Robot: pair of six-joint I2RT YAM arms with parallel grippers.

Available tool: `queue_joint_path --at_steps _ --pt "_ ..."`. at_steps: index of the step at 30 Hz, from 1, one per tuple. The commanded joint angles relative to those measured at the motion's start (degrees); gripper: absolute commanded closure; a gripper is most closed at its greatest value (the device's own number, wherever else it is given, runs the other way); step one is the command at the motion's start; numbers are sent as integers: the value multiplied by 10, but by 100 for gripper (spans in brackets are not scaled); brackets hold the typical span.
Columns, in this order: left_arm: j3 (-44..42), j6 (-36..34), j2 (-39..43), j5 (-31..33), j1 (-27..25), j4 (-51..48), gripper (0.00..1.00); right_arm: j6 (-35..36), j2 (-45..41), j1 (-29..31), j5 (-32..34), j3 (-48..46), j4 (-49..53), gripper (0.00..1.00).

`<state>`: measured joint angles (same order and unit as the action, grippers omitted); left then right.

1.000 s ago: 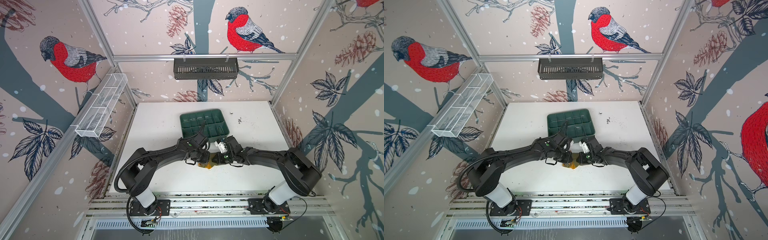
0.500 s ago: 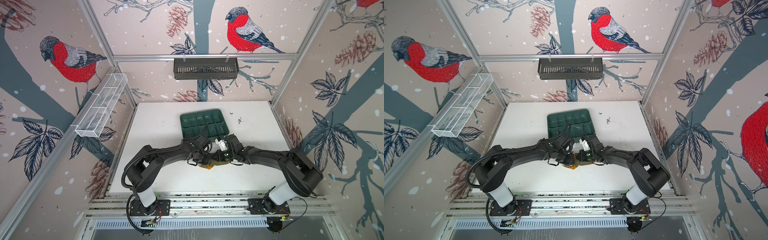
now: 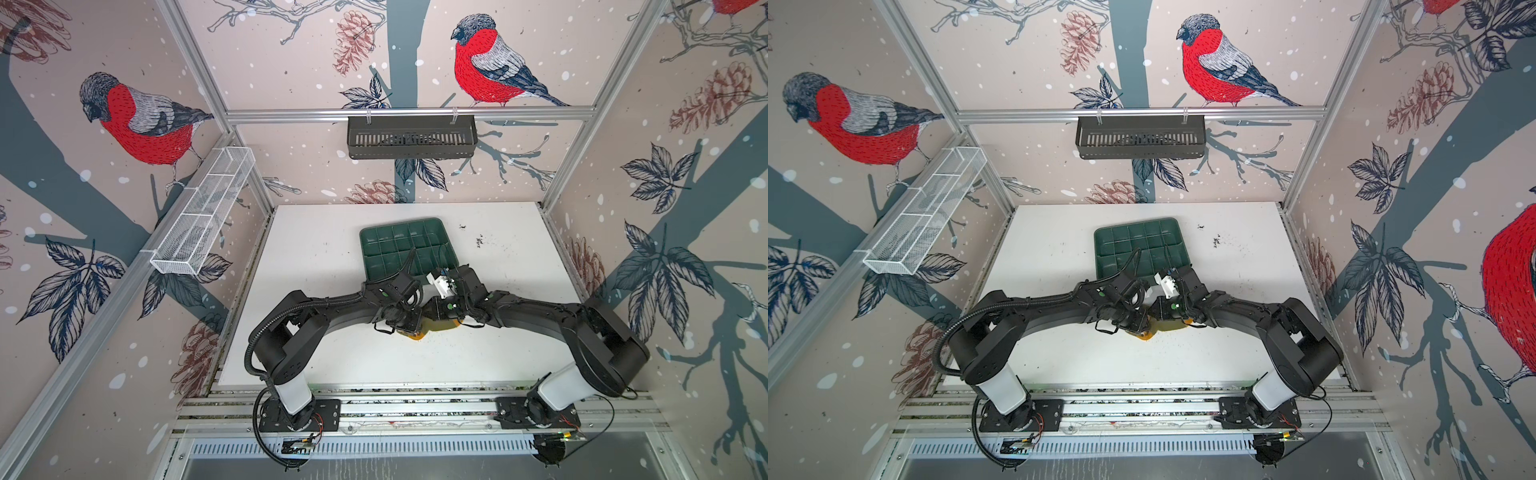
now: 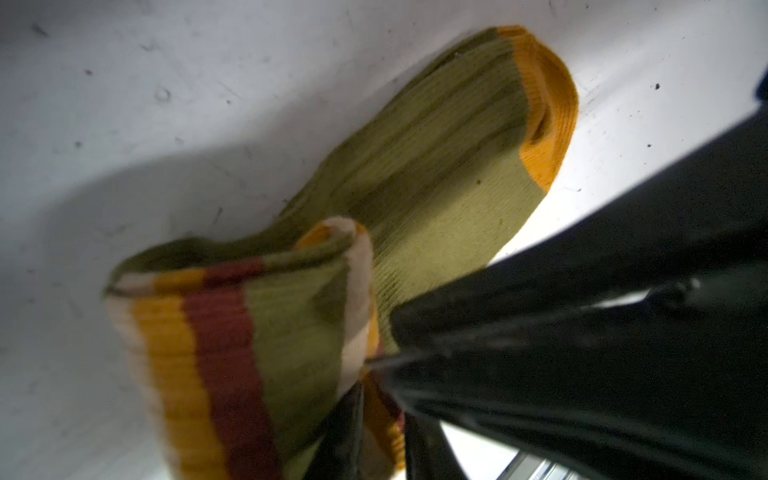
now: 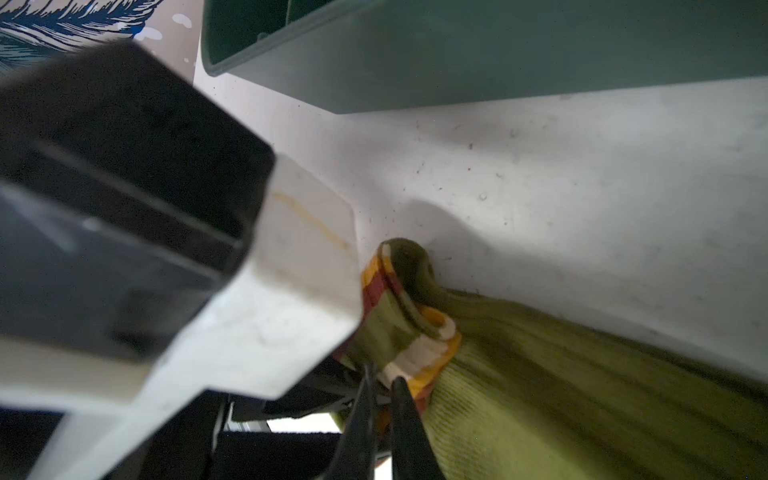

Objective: Roll the socks

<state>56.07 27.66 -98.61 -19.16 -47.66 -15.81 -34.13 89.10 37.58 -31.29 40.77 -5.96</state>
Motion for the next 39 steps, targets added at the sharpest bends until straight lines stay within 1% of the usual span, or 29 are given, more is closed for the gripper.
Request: queue_joint_path --at_steps 1,5,12,21,28,31,35,39 --pt "-2 6 3 -3 -1 15 79 5 8 4 -19 5 -16 88" --pt "-4 7 3 -6 0 20 79 7 24 9 -24 10 -15 88" --pt "-6 9 3 -19 1 33 78 13 51 11 -13 18 -4 88" --pt "-31 16 29 -50 15 68 72 17 80 15 13 25 10 89" --pt "-68 27 90 -78 46 115 69 24 86 19 38 31 29 90" --pt "-69 22 122 -70 62 103 69 27 88 22 46 34 37 90" --pt "-79 3 135 -55 87 66 68 30 88 23 52 37 44 90" --pt "-113 2 137 -58 112 78 65 31 88 24 54 38 50 90"
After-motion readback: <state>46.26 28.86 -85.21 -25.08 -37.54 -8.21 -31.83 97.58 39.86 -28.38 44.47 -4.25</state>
